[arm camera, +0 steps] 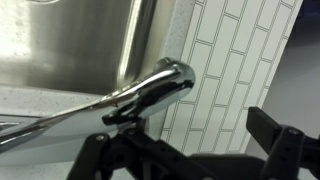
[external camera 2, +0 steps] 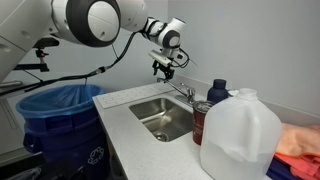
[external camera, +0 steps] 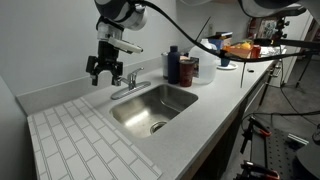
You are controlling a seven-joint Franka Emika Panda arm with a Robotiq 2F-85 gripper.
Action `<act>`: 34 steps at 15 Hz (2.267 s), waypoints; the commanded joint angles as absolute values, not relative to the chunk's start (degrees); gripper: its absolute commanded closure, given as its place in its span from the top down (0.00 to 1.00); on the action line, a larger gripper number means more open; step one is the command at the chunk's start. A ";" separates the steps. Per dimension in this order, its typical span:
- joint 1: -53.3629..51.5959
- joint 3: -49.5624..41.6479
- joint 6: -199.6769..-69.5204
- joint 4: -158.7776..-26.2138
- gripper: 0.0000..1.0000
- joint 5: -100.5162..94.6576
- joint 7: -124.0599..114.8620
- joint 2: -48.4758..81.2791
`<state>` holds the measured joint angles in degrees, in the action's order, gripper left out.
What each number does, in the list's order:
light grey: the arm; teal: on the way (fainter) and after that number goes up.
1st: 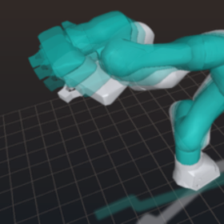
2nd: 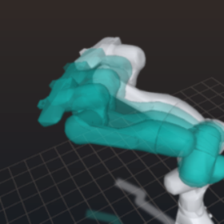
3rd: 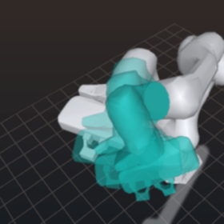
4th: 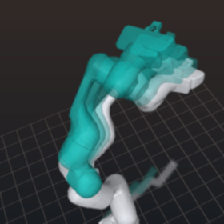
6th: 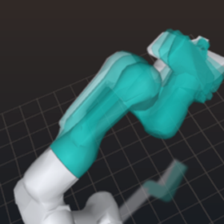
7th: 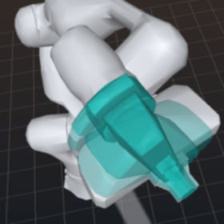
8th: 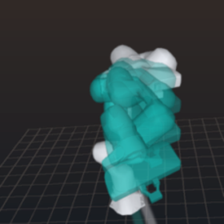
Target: Close the tap and move the faucet to the right
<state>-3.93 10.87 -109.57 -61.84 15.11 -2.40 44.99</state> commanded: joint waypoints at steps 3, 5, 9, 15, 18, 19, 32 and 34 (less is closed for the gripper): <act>-3.85 8.95 -103.26 -70.19 1.00 15.19 -3.56 38.53; -4.03 8.57 -102.34 -71.98 1.00 14.96 -3.44 37.29; -4.64 7.92 -99.85 -72.63 1.00 14.30 -4.13 36.34; -5.51 7.31 -97.97 -72.58 1.00 13.09 -5.37 35.78; -6.04 6.92 -98.02 -72.58 1.00 12.51 -6.85 35.71; -6.20 6.73 -97.95 -72.49 1.00 12.47 -7.63 35.77; -9.30 4.05 -99.35 -73.14 1.00 11.34 -22.33 35.04; -9.82 3.50 -99.96 -73.36 1.00 11.17 -25.15 34.82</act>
